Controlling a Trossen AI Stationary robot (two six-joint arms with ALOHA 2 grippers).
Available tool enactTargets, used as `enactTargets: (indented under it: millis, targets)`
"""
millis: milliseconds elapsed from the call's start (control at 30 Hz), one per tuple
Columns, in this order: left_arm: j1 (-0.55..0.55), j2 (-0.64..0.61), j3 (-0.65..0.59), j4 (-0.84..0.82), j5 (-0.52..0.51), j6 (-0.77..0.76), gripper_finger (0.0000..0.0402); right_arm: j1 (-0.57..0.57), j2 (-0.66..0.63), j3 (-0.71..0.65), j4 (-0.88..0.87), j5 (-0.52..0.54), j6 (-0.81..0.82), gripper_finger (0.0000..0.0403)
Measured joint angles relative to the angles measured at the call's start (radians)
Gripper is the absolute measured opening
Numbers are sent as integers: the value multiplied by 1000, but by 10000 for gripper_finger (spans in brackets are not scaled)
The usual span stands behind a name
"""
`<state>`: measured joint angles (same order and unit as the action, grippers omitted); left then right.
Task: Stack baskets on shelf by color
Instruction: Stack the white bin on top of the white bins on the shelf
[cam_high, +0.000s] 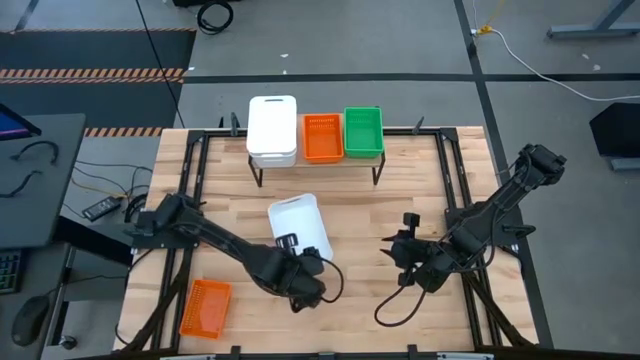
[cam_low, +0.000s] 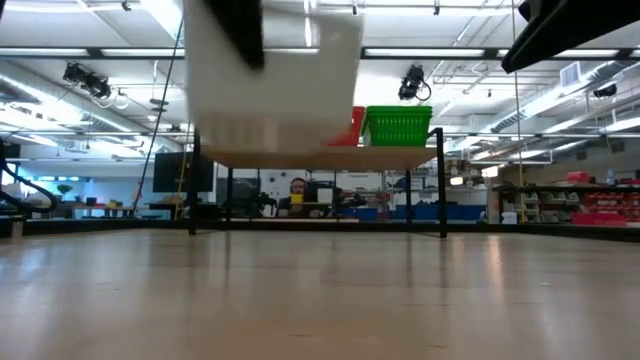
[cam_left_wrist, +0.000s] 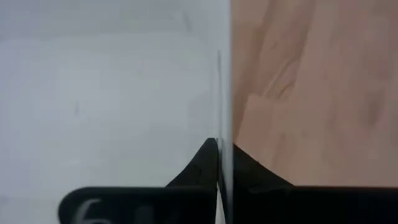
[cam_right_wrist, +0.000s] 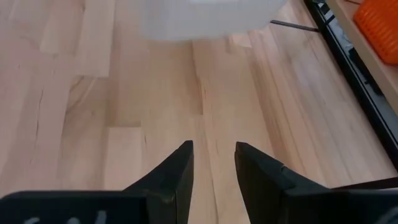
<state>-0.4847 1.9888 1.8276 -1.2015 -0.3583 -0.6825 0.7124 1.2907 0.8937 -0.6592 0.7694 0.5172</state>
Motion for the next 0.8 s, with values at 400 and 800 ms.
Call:
enactTargets:
  millis: [400, 800]
  targets:
    - [42, -45, 533, -362, -142, 233, 4, -14, 0, -86, 118, 0, -58, 123]
    - [358, -200, 485, -370, -61, 569, 4, -70, 0, -97, 267, -3, -180, 123]
